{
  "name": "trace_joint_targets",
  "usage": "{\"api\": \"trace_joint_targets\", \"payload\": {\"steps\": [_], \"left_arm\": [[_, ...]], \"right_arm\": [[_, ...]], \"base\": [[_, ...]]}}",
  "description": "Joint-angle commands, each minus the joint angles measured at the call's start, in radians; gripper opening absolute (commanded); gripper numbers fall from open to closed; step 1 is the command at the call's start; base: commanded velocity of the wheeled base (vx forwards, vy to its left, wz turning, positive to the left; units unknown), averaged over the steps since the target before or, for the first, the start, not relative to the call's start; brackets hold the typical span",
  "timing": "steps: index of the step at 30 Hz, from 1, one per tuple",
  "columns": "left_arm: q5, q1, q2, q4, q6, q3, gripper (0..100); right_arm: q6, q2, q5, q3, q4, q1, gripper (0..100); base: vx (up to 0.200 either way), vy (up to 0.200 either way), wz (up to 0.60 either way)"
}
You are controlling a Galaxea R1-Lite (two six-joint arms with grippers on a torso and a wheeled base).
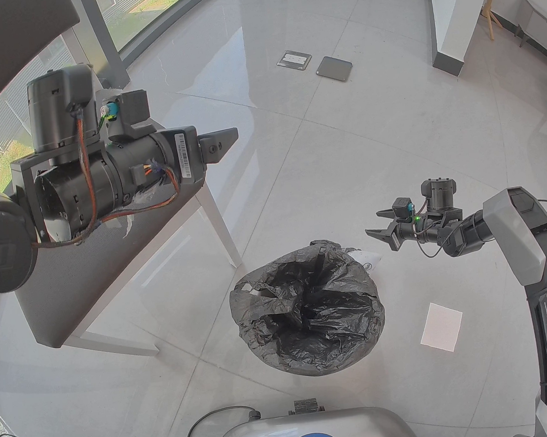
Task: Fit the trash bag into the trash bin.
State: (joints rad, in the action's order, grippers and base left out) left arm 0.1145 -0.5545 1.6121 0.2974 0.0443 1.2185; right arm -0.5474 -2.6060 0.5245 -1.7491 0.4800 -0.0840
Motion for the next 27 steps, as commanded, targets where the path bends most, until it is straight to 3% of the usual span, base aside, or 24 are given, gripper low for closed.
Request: {"api": "trace_joint_targets", "payload": {"steps": [1,16,27], "left_arm": [[0.001,-0.002,0.014,0.000,0.000,0.003,100],[0.001,-0.010,0.005,0.012,0.000,-0.007,100],[0.001,-0.005,-0.034,0.011,0.000,-0.043,100]], "right_arm": [[0.000,-0.009,0.000,0.000,0.000,-0.002,100],[-0.022,-0.011,0.000,0.046,-0.012,0.001,100],[-0.022,-0.074,0.000,-0.007,-0.121,-0.011,100]], "base": [[0.000,0.000,0.00],[0.000,0.000,0.00],[0.000,0.000,0.00]]}}
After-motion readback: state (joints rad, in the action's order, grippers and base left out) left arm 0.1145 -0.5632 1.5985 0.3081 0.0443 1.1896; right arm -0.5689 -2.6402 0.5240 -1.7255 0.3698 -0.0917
